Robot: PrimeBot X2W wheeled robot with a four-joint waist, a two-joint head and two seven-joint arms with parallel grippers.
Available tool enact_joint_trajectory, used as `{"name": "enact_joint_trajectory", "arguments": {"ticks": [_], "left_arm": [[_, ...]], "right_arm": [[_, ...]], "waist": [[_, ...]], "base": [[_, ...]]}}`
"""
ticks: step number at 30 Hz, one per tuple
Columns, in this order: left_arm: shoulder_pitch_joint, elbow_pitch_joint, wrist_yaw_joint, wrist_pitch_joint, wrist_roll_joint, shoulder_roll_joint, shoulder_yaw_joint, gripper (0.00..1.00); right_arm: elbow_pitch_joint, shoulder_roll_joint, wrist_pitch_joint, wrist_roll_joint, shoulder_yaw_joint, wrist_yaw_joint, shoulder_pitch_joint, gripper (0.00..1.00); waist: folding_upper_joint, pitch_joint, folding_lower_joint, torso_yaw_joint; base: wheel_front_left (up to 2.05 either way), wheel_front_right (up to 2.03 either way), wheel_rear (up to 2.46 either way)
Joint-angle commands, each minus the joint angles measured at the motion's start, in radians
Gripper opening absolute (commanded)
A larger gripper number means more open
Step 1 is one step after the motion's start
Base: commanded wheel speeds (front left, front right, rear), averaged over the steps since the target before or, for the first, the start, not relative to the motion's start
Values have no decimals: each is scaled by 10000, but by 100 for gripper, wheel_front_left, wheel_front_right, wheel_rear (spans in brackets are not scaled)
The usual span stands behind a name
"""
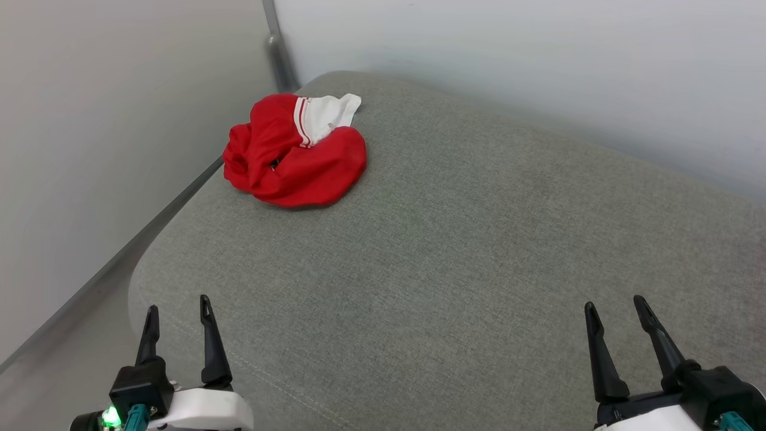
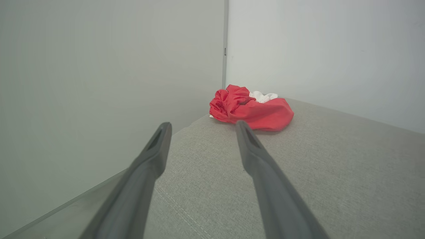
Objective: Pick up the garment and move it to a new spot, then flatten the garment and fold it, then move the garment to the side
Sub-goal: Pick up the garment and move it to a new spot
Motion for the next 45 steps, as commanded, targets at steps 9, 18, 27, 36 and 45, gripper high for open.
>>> {"name": "enact_joint_trajectory", "arguments": {"ticks": [9,18,27,36,45], "left_arm": [[-749,282,-403,-28,164,126,596,100],[-3701,1268,-1359,-28,-224,1224,1667,100],[-7094,2747,-2004,146,-1008,2619,2332,100],[-10064,5136,-2681,2384,-1994,4163,2125,100],[-11049,6720,-2830,6771,-4569,5191,4,100]], "right_arm": [[-221,6,-20,-207,-247,-7,-57,100],[-752,5,-21,-885,-510,-7,-772,100],[-1720,3,-19,-1504,-944,-7,-1766,100],[-3023,-7,-19,-1948,-1017,-7,-2371,100],[-3897,-198,-21,-2176,-922,-7,-2597,100]], "waist": [[0,301,-1,-222],[0,1990,-1,-1120],[0,4109,-1,-1795],[0,5699,-1,-2022],[0,6561,-1,-2188]], "base": [[0,0,0],[0,0,0],[0,0,0],[0,0,0],[0,0,0]]}}
